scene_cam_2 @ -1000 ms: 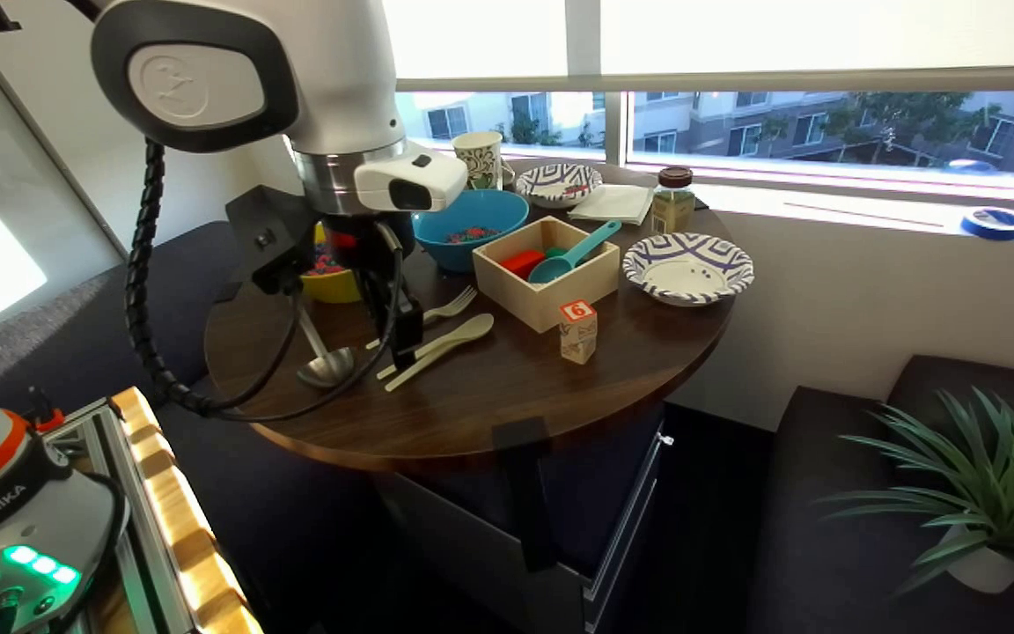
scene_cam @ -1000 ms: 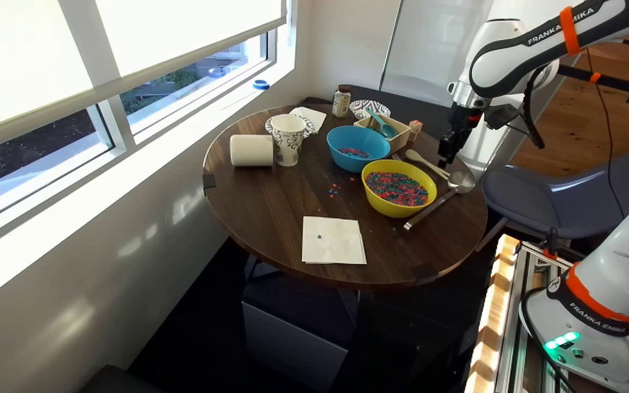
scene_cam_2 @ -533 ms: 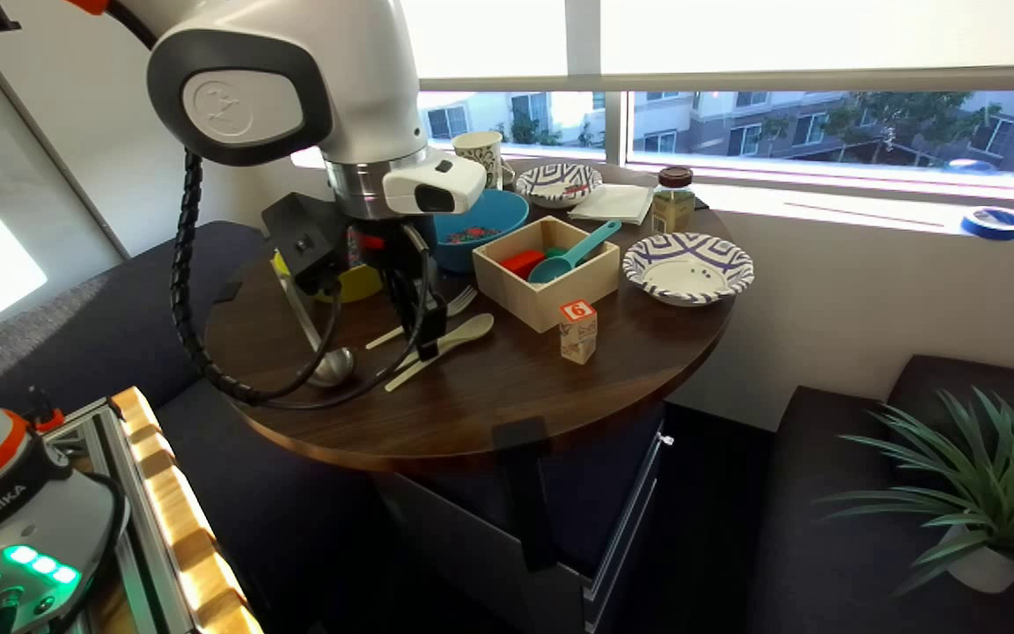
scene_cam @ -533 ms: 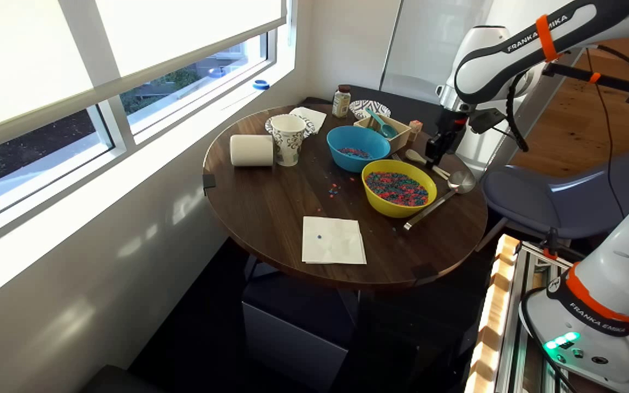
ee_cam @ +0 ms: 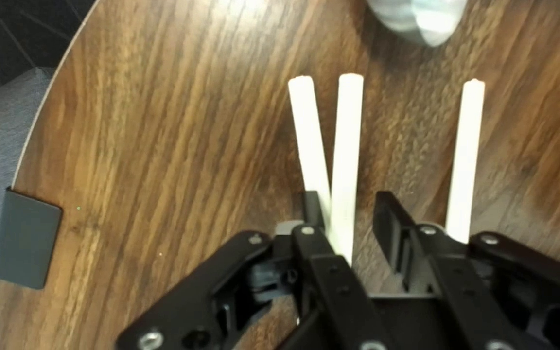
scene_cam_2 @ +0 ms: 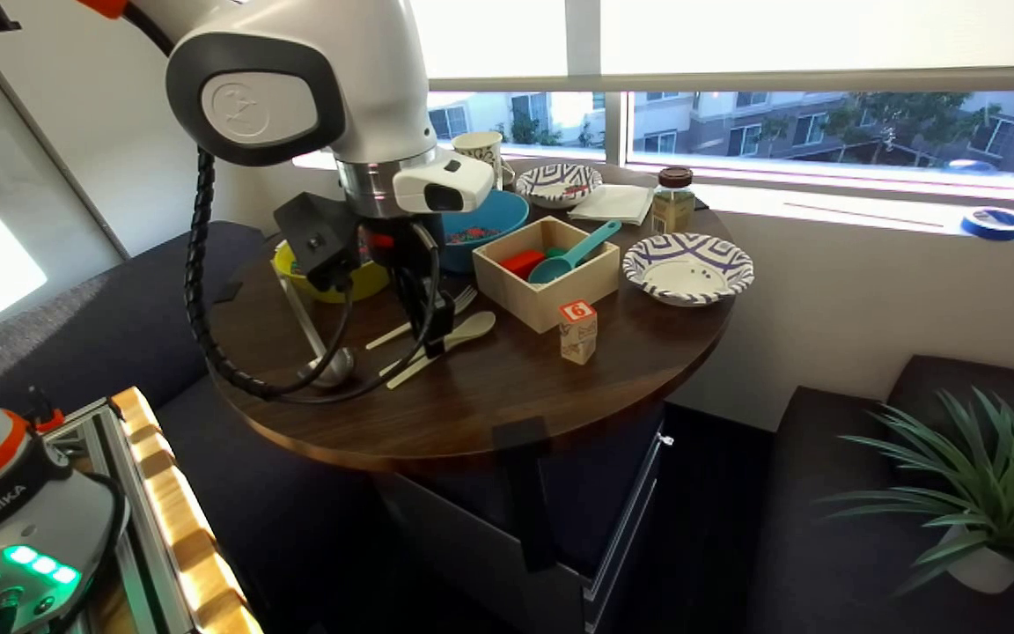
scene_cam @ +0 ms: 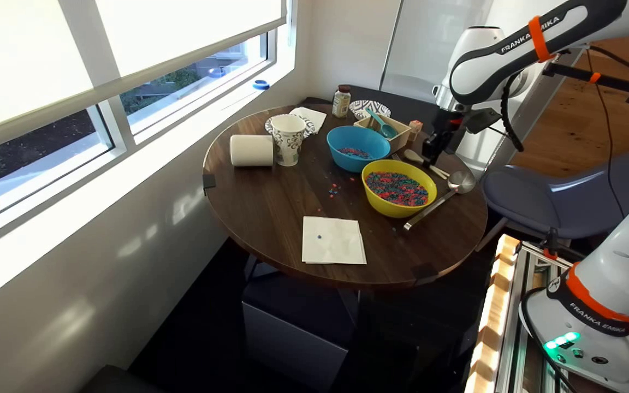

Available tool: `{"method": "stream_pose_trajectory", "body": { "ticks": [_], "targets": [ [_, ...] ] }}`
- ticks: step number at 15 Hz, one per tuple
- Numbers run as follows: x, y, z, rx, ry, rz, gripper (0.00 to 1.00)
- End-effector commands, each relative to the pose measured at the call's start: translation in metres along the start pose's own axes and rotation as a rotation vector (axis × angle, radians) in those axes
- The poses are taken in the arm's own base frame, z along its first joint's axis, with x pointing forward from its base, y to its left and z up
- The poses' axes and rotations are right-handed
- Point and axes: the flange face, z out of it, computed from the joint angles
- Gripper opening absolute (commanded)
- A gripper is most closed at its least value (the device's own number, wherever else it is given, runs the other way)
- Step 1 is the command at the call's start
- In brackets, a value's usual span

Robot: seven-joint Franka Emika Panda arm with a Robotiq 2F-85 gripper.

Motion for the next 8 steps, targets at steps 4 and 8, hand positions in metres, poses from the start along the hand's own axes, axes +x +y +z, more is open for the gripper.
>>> {"method": "stream_pose_trajectory", "body": {
  "ticks": [4,8],
  "targets": [
    [0.0019,-0.0051,0.0048,-0.008,-0.011,-0.001,0.25],
    [-0.0003,-0.0067,0.0053,-0.023,-0.020,-0.022,0.04]
  ]
}}
